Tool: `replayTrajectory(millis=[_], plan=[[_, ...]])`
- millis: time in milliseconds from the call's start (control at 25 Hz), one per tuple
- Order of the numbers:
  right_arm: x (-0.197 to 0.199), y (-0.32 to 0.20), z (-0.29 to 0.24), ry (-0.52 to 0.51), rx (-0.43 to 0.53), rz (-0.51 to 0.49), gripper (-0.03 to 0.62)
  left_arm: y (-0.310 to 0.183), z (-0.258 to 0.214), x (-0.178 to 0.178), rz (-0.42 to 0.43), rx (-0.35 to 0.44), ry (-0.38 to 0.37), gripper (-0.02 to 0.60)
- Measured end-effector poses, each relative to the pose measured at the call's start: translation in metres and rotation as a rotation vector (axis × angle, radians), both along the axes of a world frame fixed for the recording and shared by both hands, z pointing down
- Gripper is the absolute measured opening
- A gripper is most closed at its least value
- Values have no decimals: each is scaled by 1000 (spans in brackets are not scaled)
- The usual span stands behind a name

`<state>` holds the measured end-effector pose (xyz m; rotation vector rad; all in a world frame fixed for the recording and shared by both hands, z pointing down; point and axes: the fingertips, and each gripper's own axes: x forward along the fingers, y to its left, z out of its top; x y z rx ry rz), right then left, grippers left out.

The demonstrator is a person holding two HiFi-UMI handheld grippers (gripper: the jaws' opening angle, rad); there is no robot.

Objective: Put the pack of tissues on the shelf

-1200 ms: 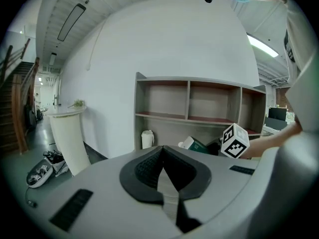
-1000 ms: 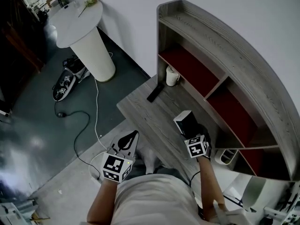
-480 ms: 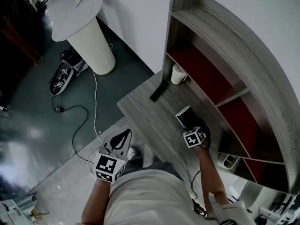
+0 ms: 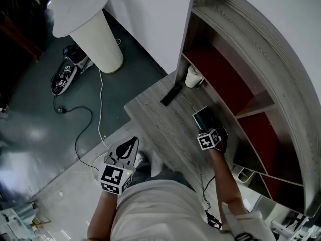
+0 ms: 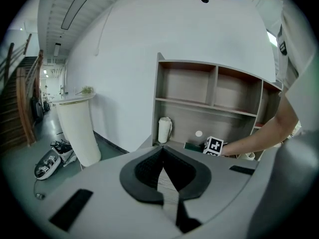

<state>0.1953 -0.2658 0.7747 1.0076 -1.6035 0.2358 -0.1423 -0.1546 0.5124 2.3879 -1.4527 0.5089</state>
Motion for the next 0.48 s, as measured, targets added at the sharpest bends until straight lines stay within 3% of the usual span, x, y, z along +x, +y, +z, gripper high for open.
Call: replayTrajectory(millis=[200,480], plan=[[7,-11,-2,43,30,-34,480,1,6,1,-9,-18,2,15],[-2,-6,-25,81,142,-95,480,3,11,1,-8,-34,1,17]])
